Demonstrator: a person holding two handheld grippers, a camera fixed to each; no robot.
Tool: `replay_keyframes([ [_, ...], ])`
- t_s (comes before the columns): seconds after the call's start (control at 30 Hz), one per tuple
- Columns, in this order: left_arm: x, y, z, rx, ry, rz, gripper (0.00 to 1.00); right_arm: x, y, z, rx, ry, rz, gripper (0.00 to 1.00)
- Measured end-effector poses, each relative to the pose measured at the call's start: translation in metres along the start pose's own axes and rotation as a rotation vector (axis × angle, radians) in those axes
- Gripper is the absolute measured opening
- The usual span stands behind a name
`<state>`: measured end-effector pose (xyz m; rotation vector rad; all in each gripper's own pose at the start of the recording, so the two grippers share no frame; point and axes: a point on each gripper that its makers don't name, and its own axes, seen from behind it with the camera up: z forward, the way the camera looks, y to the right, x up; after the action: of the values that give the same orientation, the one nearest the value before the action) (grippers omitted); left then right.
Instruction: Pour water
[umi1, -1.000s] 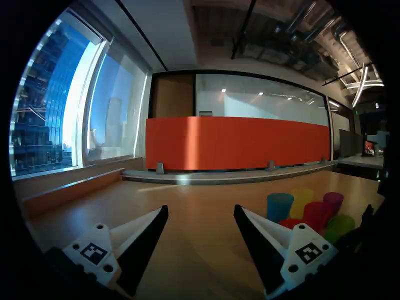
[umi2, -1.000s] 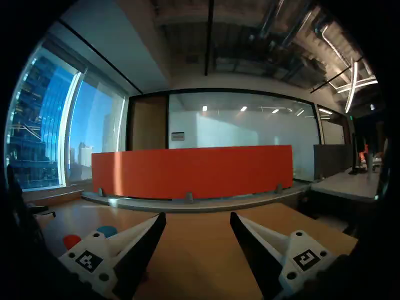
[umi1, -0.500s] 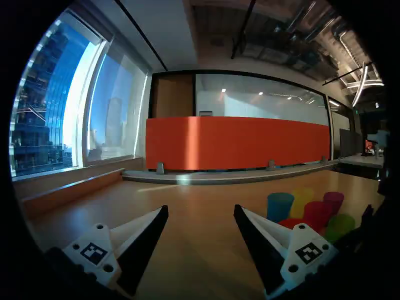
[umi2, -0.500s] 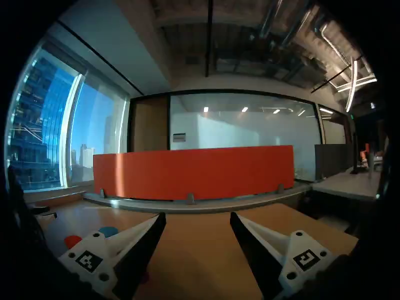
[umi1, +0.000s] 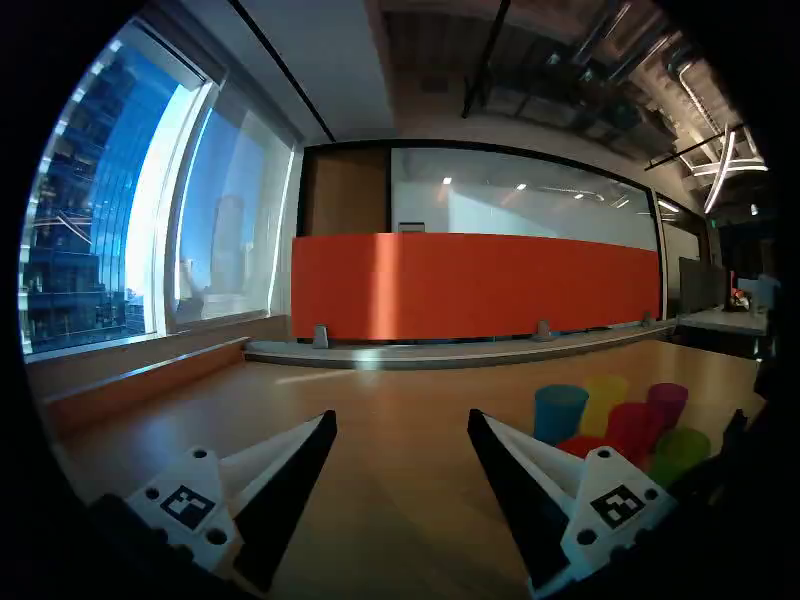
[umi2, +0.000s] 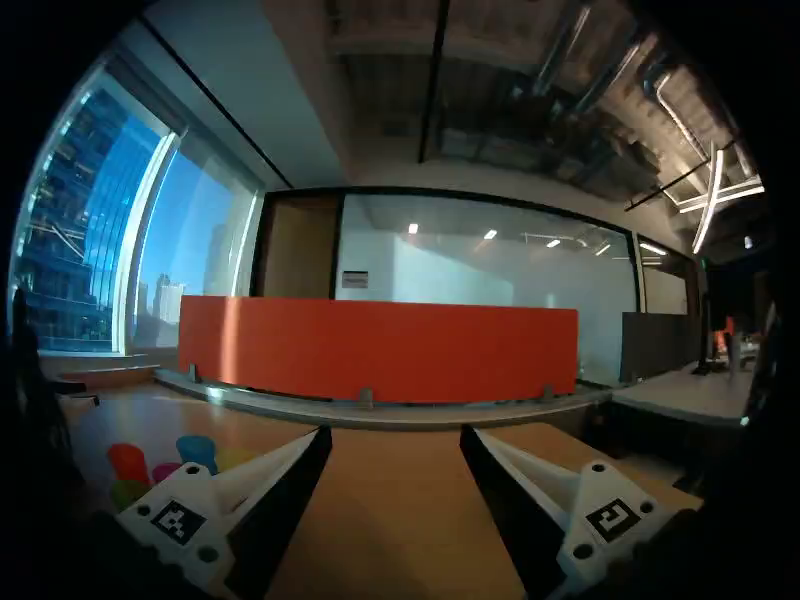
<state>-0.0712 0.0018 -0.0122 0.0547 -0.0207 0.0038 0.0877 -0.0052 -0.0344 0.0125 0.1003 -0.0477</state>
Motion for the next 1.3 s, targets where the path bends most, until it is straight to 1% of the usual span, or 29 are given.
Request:
replay_keyframes([
  [0.23, 0.0, 0.0, 0.0, 0.0, 0.0, 0.0, 0.98, -0.014, -0.009, 0.009, -0.002, 0.012, -0.034, 0.99],
  [0.37, 0.0, 0.0, -0.001, 0.0, 0.0, 0.0, 0.98, -0.023, -0.018, 0.014, 0.011, 0.017, -0.036, 0.99],
  [0.5, 0.001, 0.0, -0.001, 0.0, 0.0, 0.0, 0.98, -0.035, -0.022, 0.018, 0.018, 0.009, -0.029, 0.99],
  [0.6, 0.001, 0.0, -0.001, 0.0, 0.0, 0.0, 0.98, -0.043, -0.02, 0.021, 0.013, 0.0, -0.016, 1.0],
  [0.87, 0.0, 0.0, -0.001, 0.0, 0.0, 0.0, 0.98, -0.067, -0.007, 0.024, -0.009, -0.04, 0.02, 1.0],
  [1.0, 0.0, 0.0, -0.001, 0.0, 0.0, 0.0, 0.98, -0.072, -0.001, 0.026, -0.019, -0.052, 0.029, 1.0],
  [1.3, 0.001, 0.0, -0.001, 0.0, 0.0, 0.0, 0.98, -0.081, 0.002, 0.028, -0.016, -0.068, 0.032, 1.0],
])
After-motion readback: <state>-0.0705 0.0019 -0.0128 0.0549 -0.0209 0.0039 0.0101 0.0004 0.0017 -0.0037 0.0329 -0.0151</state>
